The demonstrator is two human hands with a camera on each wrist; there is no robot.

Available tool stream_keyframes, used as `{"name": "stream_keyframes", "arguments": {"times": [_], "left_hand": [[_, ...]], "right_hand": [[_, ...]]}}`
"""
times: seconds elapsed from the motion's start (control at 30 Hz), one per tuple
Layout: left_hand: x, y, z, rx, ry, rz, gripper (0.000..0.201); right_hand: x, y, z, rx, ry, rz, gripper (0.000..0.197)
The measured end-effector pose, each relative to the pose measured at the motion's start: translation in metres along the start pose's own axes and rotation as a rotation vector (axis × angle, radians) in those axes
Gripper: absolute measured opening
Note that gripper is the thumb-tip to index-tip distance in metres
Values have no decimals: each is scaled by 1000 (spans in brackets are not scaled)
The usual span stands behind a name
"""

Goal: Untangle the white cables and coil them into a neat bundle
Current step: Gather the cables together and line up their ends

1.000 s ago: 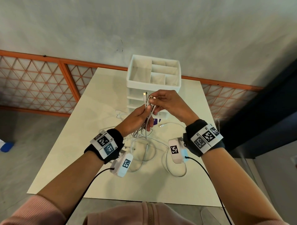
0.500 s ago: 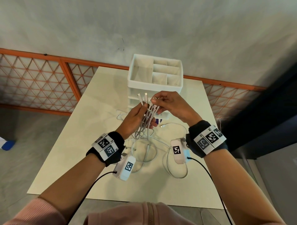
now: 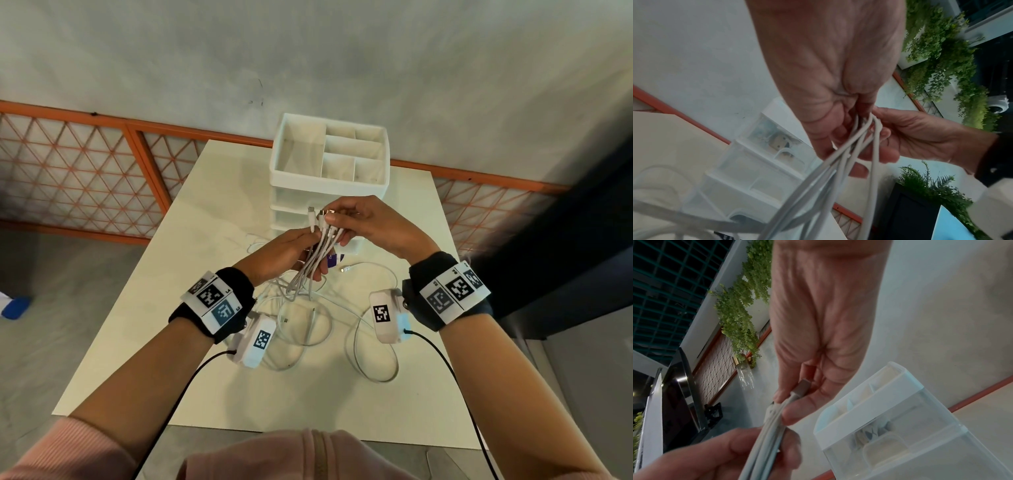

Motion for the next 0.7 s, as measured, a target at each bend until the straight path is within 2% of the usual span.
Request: {"name": "stream_keyframes", "arguments": {"times": [0.13, 0.27, 0.37, 0.47, 0.6, 0.7], "left_hand": [[1, -2, 1, 19, -20, -31, 36], [3, -5, 4, 0, 19, -129, 35], [-1, -9, 5, 33, -29, 70, 26], [-2, -10, 5, -10, -59, 200, 37], [6, -3, 8, -57, -30, 213, 43], [10, -1, 10, -20, 12, 224, 30]], "right_hand": [[1, 0, 3, -13, -19, -3, 26], [2, -1, 6, -64, -26, 1, 26], [5, -1, 8, -129, -29, -2, 29], [6, -2, 9, -195, -61, 59, 38], [6, 0, 6, -137, -61, 177, 28], [5, 5, 5, -178, -21, 157, 20]]}}
Point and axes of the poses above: each hand's wrist, its own z-axis towards the middle knuckle, its own y-axis out of the back of the hand, x = y × z, the point moved 4 cm from there along z, towards the middle knuckle, and after that the axes turned 14 degrees about -y, right-handed, at the moved point
